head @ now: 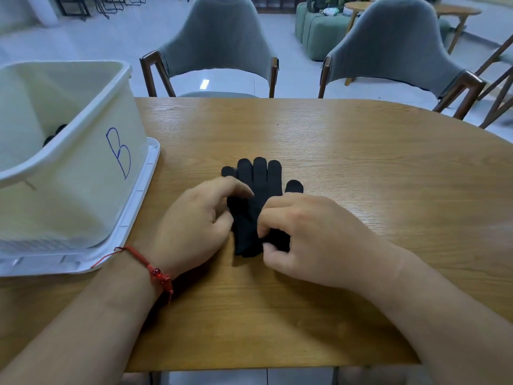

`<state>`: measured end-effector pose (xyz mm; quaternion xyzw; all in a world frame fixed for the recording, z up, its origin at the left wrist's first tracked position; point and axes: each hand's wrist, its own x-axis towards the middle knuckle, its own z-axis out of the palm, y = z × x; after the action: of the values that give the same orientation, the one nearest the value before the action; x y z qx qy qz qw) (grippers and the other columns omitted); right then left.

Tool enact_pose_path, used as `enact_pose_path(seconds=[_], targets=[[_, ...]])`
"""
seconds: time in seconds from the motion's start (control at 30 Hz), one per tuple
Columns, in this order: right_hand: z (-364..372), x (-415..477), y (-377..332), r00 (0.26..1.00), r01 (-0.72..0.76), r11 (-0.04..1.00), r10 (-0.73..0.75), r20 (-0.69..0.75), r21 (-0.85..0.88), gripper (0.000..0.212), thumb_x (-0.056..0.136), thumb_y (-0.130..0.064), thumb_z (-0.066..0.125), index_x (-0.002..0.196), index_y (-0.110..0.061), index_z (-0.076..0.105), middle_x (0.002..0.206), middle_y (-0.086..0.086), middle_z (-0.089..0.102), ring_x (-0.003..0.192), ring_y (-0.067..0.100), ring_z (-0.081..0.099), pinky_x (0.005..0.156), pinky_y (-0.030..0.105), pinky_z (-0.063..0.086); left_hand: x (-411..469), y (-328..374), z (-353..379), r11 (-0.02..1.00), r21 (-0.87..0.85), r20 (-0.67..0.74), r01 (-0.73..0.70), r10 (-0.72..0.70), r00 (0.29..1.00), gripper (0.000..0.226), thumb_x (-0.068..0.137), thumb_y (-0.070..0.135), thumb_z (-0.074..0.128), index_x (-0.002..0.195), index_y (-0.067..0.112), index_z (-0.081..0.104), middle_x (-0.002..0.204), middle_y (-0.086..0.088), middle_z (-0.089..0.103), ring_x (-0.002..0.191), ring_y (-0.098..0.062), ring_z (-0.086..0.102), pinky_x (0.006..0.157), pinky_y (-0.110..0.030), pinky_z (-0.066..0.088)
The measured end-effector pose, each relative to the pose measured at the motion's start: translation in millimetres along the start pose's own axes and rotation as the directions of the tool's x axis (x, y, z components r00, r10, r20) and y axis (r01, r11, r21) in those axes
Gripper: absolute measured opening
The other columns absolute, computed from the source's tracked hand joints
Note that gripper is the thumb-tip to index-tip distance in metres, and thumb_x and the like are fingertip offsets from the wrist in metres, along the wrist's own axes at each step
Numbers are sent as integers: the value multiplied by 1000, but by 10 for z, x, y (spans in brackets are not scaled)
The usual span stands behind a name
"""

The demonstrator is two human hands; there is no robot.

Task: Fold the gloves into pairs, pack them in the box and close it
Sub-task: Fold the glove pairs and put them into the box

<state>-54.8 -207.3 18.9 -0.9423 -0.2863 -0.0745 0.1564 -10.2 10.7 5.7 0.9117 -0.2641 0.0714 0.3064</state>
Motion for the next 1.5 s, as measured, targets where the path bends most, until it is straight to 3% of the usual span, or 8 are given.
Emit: enact_pose_path(seconds=[0.27, 0.4, 0.5, 0.67, 0.87, 1.07, 1.3, 1.5], targets=[[-117, 13, 85, 964, -215, 802, 267, -12, 558, 8, 89, -20, 74, 88, -28, 73, 83, -3, 74, 69, 17, 65, 65, 40, 53, -18, -21, -60, 995, -83, 151, -57, 69, 986, 25, 89, 42, 67, 112, 38, 75, 112, 21, 68, 111, -9, 59, 94, -32, 47], [-154, 10, 90, 948, -197, 745, 310, -69, 637, 10, 98, -38, 71, 94, -28, 71, 86, -9, 71, 76, 36, 64, 72, 53, 55, -20, 40, -9, 990, -122, 115, -66, 80, 990, 17, 94, 53, 62, 94, 43, 76, 92, 20, 66, 98, -11, 57, 80, -29, 45], [-239, -4, 104, 958, -220, 687, 285, 22, 692, 25, 94, -55, 73, 107, -34, 73, 96, -11, 75, 86, 18, 71, 80, 46, 57, -32, 49, -42, 972, -236, 124, 7, 23, 992, 21, 95, 58, 61, 102, 45, 76, 80, 10, 66, 83, -16, 63, 71, -35, 51], [-232, -1, 160, 949, -311, 749, 278, 148, 585, 44, 89, -35, 86, 126, -50, 68, 113, -24, 76, 108, 0, 71, 98, 35, 57, -45, 83, -102, 914, -383, 169, 137, -77, 983, 22, 102, 52, 59, 116, 49, 75, 62, 5, 63, 51, -25, 52, 52, -35, 45], [-186, 5, 214, 946, -321, 748, 278, 164, 582, 38, 94, -29, 81, 124, -50, 72, 110, -18, 79, 105, 5, 73, 100, 43, 58, -54, 143, -95, 908, -379, 196, 178, -110, 974, 27, 104, 48, 56, 118, 40, 77, 101, 15, 80, 95, -8, 75, 90, -46, 59], [-83, 35, 245, 920, -377, 776, 379, 104, 507, 40, 89, -42, 84, 125, -51, 68, 99, -18, 77, 91, 1, 73, 86, 36, 60, -21, 92, -17, 942, -249, 64, 225, -216, 974, 14, 99, 45, 67, 106, 34, 72, 73, 6, 72, 54, -4, 61, 56, -32, 52], [-26, 39, 273, 871, -453, 829, 491, -38, 329, 83, 82, -50, 87, 149, -47, 39, 105, -18, 61, 93, -1, 62, 81, 21, 50, -23, 82, 4, 964, -136, -8, 230, -233, 972, 31, 91, 40, 76, 115, 37, 56, 69, 7, 66, 64, -7, 64, 58, -21, 43], [26, 39, 249, 958, -208, 963, 236, -163, 173, 42, 91, -27, 81, 128, -34, 63, 128, -17, 52, 120, 7, 49, 99, 18, 39, -17, 72, 25, 974, -97, -7, 205, -206, 978, 18, 94, 39, 73, 100, 31, 58, 69, 0, 65, 65, -11, 61, 60, -23, 44]])
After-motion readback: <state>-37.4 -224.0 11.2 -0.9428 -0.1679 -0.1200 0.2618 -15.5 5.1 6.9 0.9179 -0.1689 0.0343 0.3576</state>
